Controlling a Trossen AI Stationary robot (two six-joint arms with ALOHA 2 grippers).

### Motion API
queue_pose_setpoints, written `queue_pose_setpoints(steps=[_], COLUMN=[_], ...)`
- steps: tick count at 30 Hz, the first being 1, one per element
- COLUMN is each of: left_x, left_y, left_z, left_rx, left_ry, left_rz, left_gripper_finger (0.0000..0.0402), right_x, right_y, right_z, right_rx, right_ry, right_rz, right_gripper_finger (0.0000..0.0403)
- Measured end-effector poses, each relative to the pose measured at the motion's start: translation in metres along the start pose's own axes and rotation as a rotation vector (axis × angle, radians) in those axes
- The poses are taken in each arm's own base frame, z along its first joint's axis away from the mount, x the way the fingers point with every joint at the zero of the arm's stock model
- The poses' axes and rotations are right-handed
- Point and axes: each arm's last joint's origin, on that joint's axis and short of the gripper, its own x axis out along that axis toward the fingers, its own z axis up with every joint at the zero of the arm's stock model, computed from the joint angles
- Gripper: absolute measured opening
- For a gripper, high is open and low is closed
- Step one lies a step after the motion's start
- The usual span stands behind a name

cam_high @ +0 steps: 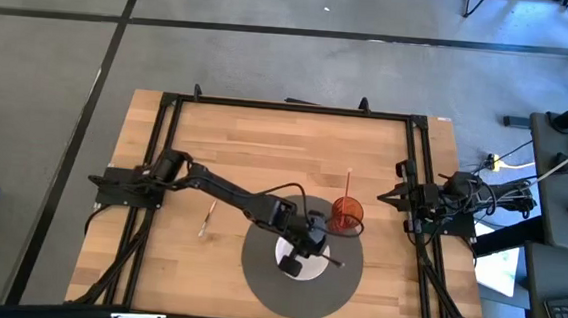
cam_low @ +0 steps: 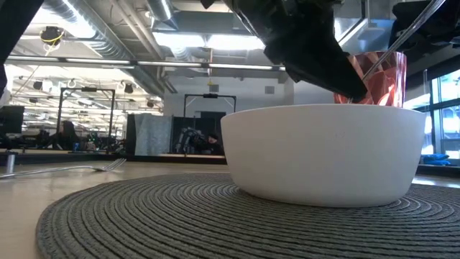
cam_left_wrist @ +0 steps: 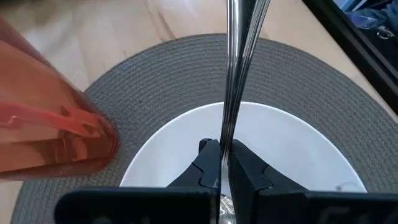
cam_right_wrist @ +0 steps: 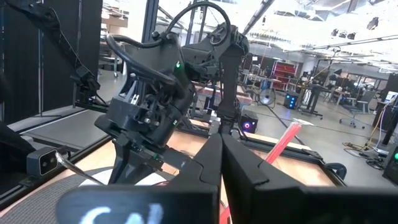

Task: Pick & Place Utensil
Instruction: Put the silver spoon into the bowl on the table mat, then put the silver fork into the bowl on the table mat

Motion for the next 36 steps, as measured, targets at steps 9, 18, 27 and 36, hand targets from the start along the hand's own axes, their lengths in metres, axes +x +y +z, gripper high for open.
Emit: queue_pose_setpoints(steps=[9,18,27,36], left_x=[0.019,0.017,0.009,-0.104], left_y=[0.0,0.0,-0.001,-0.01], left_z=[-0.012,-0.011,-0.007,0.023], left_rx=[-0.019,-0.053,-0.025,-0.006], left_ry=[0.039,0.035,0.034,0.105], left_rz=[-0.01,-0.011,-0.013,0.065], left_gripper_finger=[0.0008,0.0046,0.0093,0.0085], right_x=[0.0,0.0,0.0,0.0], right_y=[0.0,0.0,0.0,0.0], right_z=[0.0,0.0,0.0,-0.001], right_rx=[0.001,0.013,0.013,0.02], right_ry=[0.0,0.0,0.0,0.005], right_rz=[0.0,0.001,0.001,0.013], right_gripper_finger=[0.0011,0.0011,0.0011,0.0011])
